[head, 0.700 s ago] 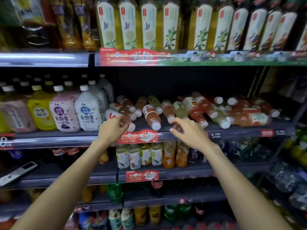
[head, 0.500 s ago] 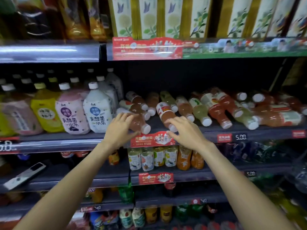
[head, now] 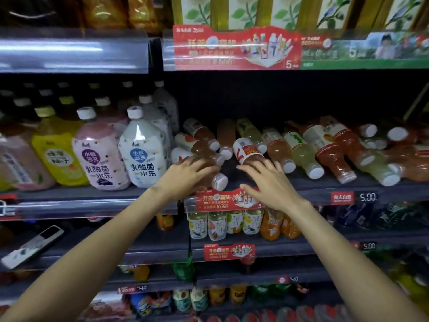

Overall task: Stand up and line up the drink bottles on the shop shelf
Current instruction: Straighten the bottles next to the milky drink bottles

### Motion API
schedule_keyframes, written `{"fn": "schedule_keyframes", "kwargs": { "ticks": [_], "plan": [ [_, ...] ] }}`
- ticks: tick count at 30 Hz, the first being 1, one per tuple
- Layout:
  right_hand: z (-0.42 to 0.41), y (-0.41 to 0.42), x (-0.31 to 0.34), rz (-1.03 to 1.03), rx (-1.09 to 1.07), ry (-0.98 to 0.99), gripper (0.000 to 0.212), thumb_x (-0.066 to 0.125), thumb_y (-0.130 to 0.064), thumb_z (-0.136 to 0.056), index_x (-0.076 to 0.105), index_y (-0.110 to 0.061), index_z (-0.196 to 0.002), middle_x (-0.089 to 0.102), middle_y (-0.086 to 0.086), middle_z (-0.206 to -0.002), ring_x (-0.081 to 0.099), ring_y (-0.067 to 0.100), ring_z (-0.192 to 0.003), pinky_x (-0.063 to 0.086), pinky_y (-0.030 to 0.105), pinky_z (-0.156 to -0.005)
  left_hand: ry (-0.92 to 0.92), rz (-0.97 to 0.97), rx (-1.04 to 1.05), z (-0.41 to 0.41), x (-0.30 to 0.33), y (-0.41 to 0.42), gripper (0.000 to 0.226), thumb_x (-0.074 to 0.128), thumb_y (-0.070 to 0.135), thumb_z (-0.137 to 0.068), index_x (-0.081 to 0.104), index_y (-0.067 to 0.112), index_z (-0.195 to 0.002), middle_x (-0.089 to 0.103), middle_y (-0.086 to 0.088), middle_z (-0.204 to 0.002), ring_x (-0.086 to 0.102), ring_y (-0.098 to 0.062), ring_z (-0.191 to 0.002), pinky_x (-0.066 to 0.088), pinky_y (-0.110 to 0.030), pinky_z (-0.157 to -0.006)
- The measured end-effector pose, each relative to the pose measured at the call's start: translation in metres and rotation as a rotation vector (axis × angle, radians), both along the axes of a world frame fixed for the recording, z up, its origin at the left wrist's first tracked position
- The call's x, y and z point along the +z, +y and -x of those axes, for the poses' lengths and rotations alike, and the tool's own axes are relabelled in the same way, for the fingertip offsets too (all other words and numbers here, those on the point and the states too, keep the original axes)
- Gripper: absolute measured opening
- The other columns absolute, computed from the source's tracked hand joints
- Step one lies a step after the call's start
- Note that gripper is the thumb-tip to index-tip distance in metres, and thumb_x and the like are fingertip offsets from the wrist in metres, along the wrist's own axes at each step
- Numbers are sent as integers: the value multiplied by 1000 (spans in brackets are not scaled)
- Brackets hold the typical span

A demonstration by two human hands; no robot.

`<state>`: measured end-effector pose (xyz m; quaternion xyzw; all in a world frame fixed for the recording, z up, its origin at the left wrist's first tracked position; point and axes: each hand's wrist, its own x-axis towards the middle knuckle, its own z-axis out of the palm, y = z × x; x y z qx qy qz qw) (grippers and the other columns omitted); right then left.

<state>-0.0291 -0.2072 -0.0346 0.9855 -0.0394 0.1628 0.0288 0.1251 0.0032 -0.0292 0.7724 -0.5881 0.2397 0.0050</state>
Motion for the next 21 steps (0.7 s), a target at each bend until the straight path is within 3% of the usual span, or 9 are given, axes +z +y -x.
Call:
{"fn": "schedule_keyframes", "kwargs": {
  "ticks": [3, 5, 7, 10, 13, 15, 16, 18, 21],
  "plan": [
    [-5, 3, 5, 1, 20, -75, 54, 39, -51, -89, 41, -29, -138, 50, 0, -135, 42, 31, -122, 26, 51, -103, 79, 238, 44, 8, 3, 4, 61, 62, 44, -83, 40, 20, -135, 57, -11, -123, 59, -33, -105, 58, -43, -61],
    [-10, 10, 10, -32, 58, -167, 51, 45, -47, -89, 44, -28, -136, 51, 1, -132, 42, 32, -120, 25, 51, -104, 282, 476, 103, 16, 12, 6, 60, 55, 48, -89, 40, 14, -136, 55, -12, -125, 56, -29, -108, 53, -40, -77],
    [-17, 20, 17, -157, 111, -227, 50, 52, -43, -90, 42, -28, -136, 51, -2, -132, 41, 28, -120, 29, 45, -103, 460, 658, 185, 21, 19, 6, 65, 50, 52, -90, 40, 10, -139, 56, -11, -128, 56, -24, -110, 47, -33, -82],
    [-30, 39, 21, -503, 197, -154, 56, 61, -38, -88, 34, -29, -136, 48, -3, -137, 45, 20, -122, 39, 36, -97, 516, 765, 308, 27, 21, 1, 70, 43, 57, -89, 37, 11, -141, 60, -11, -124, 61, -27, -102, 48, -37, -77],
    [-47, 57, 11, -848, 242, -85, 59, 67, -32, -85, 30, -30, -132, 52, -1, -134, 53, 14, -118, 47, 38, -96, 537, 841, 357, 29, 24, -5, 73, 46, 61, -85, 32, 15, -141, 65, -6, -96, 63, -24, -79, 42, -32, -62],
    [-58, 67, 4, -978, 214, -129, 61, 68, -31, -84, 30, -29, -132, 55, 1, -131, 56, 14, -114, 51, 40, -92, 554, 896, 382, 29, 28, -4, 77, 50, 63, -83, 30, 16, -140, 60, 0, -77, 57, -17, -60, 38, -30, -54],
    [-63, 72, 2, -997, 192, -161, 60, 68, -33, -85, 30, -30, -132, 56, 2, -130, 57, 16, -113, 52, 41, -90, 533, 897, 396, 29, 28, -3, 77, 51, 63, -82, 30, 16, -139, 60, -1, -78, 55, -16, -58, 37, -30, -53],
    [-70, 79, -1, -994, 165, -198, 58, 66, -34, -86, 31, -31, -132, 57, 5, -127, 59, 20, -109, 52, 40, -86, 441, 844, 393, 30, 26, 0, 77, 58, 58, -83, 30, 13, -139, 63, -9, -103, 61, -22, -73, 41, -28, -59],
    [-79, 88, -8, -1024, 226, -197, 54, 62, -25, -90, 33, -26, -136, 61, 5, -121, 62, 19, -103, 55, 39, -82, 374, 754, 390, 36, 17, 5, 88, 72, 38, -81, 23, 6, -147, 42, -14, -141, 51, -25, -117, 45, -29, -81]
  ]
}}
